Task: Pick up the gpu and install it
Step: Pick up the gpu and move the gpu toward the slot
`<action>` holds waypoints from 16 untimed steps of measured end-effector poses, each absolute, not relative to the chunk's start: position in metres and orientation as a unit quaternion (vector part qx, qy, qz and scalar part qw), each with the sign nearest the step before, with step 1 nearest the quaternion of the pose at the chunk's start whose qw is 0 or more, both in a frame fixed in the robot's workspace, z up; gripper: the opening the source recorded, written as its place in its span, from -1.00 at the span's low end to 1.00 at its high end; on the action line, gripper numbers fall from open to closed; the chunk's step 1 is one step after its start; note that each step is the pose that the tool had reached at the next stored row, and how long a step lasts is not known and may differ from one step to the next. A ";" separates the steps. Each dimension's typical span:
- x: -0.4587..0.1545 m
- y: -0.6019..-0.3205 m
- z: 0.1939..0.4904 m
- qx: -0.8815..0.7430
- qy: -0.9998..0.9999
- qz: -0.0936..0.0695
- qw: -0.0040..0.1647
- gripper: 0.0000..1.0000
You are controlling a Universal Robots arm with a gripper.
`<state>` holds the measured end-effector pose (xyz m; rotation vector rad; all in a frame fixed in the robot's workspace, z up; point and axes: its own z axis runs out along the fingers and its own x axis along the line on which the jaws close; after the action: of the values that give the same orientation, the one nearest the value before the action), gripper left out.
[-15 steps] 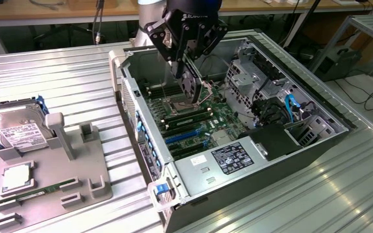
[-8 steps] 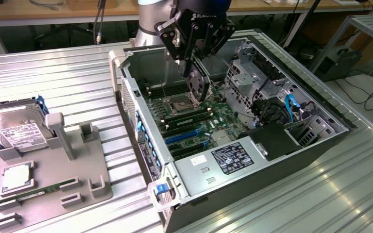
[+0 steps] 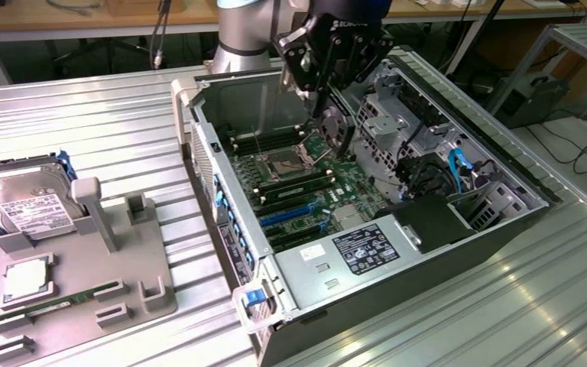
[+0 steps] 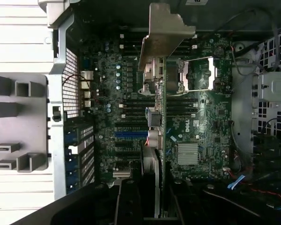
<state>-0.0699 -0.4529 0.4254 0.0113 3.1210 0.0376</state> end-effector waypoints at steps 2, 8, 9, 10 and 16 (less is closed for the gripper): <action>-0.064 -0.453 0.425 0.004 1.000 0.012 0.010 -0.45; -0.044 -0.453 0.425 0.004 1.000 0.012 0.010 -0.45; -0.041 -0.453 0.425 0.003 1.000 0.012 0.010 -0.45; -0.036 -0.453 0.425 0.004 1.000 0.012 0.010 -0.45; -0.021 -0.453 0.424 0.003 1.000 0.012 0.010 -0.45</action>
<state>-0.0211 -0.4530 0.4243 0.0101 3.1210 0.0378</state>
